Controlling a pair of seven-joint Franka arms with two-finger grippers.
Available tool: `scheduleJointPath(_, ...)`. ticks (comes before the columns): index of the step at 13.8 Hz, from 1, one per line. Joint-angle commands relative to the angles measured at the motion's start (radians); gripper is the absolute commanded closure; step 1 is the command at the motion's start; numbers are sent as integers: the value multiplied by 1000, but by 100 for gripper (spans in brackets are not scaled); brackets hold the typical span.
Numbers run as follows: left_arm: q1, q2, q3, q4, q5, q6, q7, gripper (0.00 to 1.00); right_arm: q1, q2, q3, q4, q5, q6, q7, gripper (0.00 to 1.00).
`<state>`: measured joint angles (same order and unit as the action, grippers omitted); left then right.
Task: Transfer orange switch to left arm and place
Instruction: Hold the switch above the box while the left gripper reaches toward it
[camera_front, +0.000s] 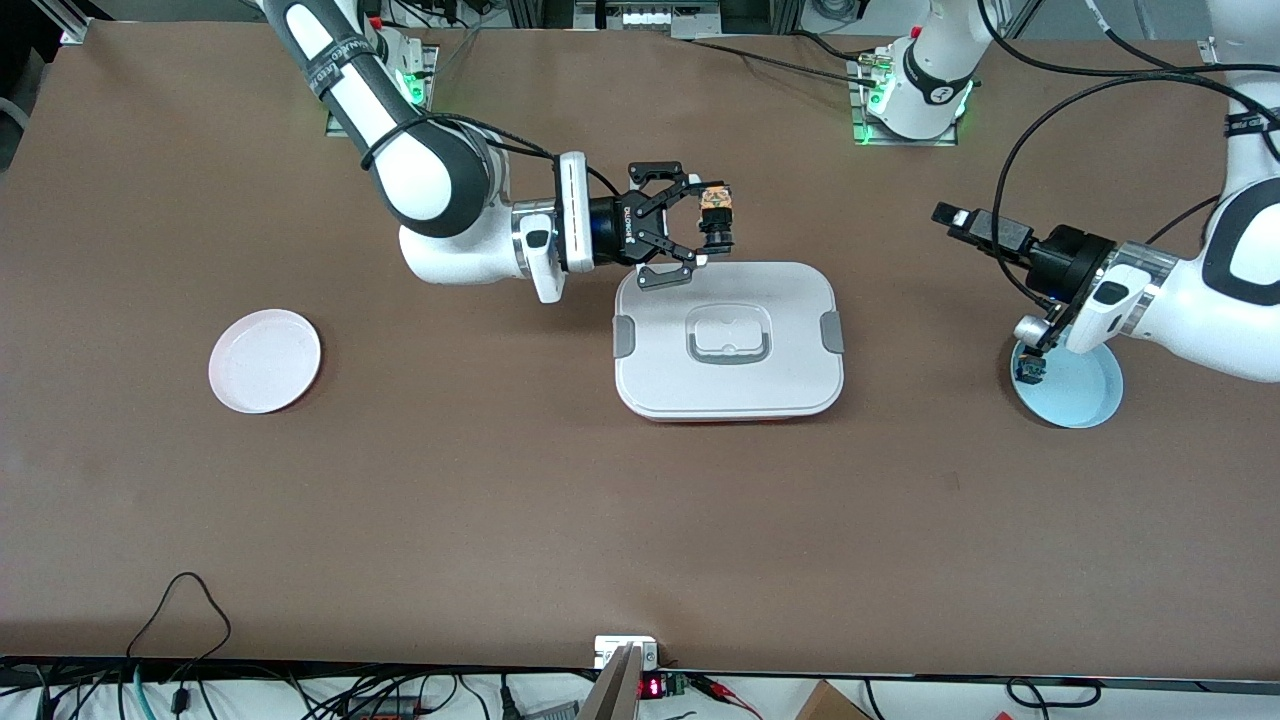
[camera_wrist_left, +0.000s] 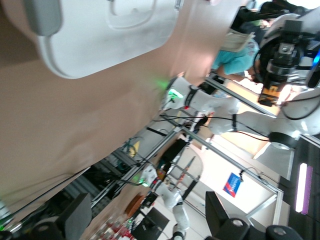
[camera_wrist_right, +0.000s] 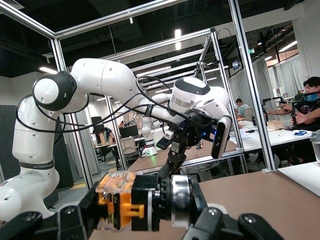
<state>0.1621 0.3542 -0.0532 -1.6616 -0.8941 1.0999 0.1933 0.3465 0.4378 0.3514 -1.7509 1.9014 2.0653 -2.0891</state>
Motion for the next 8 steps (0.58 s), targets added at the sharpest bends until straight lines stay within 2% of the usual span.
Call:
scheduleJointPath(1,-44,-5,-11,-38,-116,50,23,0,8,1,-3,10,22,3,-25,100)
scheduleJointPath(5,-70,28,-42,-40,-325,118,-3,0,5,-1,-3,10,16,3,-31,100)
scheduleJointPath(8,-98,10,-57,-72,-361,136,-32,0,5,-1,-3,10,15,3,-32,100)
